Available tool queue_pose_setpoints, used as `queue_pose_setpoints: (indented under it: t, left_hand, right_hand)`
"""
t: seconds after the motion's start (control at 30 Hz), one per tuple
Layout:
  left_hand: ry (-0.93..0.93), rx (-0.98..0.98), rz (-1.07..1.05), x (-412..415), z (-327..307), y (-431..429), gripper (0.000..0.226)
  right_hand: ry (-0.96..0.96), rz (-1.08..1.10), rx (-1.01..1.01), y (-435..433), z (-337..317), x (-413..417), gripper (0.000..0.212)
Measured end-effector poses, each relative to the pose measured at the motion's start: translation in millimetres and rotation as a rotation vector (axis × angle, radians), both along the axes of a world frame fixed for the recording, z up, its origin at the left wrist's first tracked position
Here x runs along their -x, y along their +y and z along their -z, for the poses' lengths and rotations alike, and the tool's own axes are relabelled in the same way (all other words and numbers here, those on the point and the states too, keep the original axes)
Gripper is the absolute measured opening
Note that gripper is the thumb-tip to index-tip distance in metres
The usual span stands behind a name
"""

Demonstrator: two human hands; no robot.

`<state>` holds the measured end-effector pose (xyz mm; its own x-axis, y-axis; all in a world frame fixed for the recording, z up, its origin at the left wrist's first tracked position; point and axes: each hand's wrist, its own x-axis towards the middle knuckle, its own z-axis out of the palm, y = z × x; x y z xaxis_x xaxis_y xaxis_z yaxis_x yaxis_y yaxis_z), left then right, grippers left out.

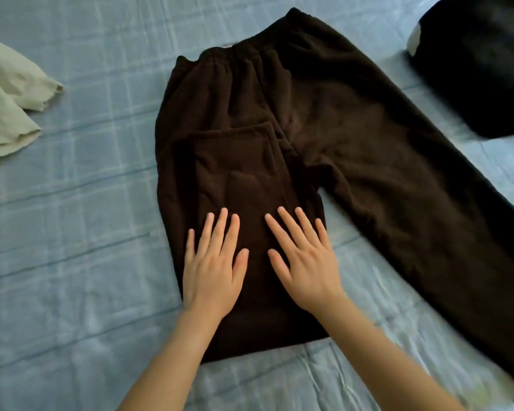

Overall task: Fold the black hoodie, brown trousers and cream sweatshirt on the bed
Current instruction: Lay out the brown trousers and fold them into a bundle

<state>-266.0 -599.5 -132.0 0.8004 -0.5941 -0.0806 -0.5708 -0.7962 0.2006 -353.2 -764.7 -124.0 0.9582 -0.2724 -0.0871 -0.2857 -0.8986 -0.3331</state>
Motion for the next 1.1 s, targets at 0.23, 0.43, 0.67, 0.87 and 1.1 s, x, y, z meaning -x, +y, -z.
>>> queue_pose_setpoints:
  t: [0.23,0.43,0.67,0.87,1.1]
  left_hand:
    - [0.008,-0.074,-0.122,9,-29,-16,0.054]
    - [0.092,0.382,-0.027,113,-71,-94,0.045]
    - [0.605,0.659,-0.332,243,-57,-228,0.060]
    - [0.571,0.711,-0.774,273,-48,-278,0.062]
    - [0.854,0.752,-0.625,317,-58,-291,0.057]
  right_hand:
    - [-0.062,-0.026,-0.241,-25,-28,20,0.052]
    - [-0.204,0.092,-0.094,-117,-62,135,0.044]
    - [-0.007,0.149,0.067,-255,-49,241,0.053]
    - [0.126,0.146,0.100,-321,-34,261,0.050]
    - [0.260,0.077,-0.450,-362,-57,293,0.047]
